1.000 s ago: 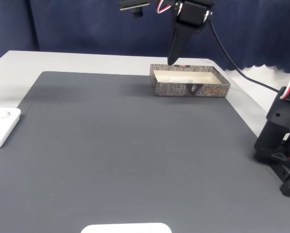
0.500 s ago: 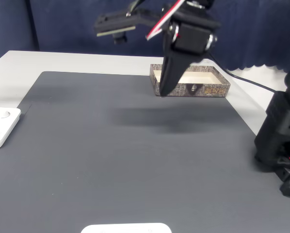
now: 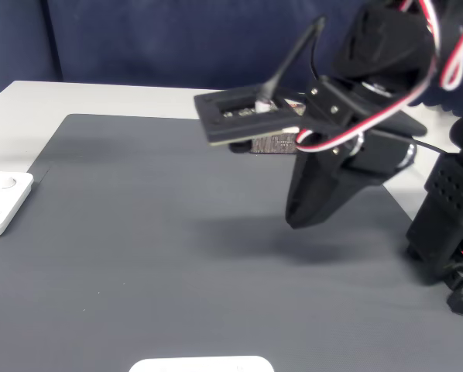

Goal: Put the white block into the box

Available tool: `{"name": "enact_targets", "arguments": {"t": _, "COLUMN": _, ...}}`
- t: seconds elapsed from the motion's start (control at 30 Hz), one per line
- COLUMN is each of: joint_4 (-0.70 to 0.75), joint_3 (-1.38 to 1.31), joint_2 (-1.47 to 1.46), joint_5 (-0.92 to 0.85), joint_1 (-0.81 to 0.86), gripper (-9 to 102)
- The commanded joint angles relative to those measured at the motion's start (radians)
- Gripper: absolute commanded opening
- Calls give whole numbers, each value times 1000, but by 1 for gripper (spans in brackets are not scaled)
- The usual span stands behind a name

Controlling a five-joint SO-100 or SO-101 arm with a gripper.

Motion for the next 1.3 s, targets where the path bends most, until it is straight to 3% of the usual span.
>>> {"name": "enact_targets", "arguments": {"t": 0.0, "joint_4": -38, "joint_3": 78, "joint_2": 158, "joint_5": -6, "joint_1": -11, "gripper": -2}}
{"name": "enact_targets", "arguments": {"t": 0.73, "joint_4": -54, "joint_3": 549, "joint_2": 850, "joint_5": -58, "joint_1": -74, "gripper": -2}}
{"name": "enact_targets", "arguments": {"t": 1.27, "joint_4": -48, "joint_3": 647, "joint_2": 936, "joint_5": -74, "joint_1": -58, "gripper": -2}}
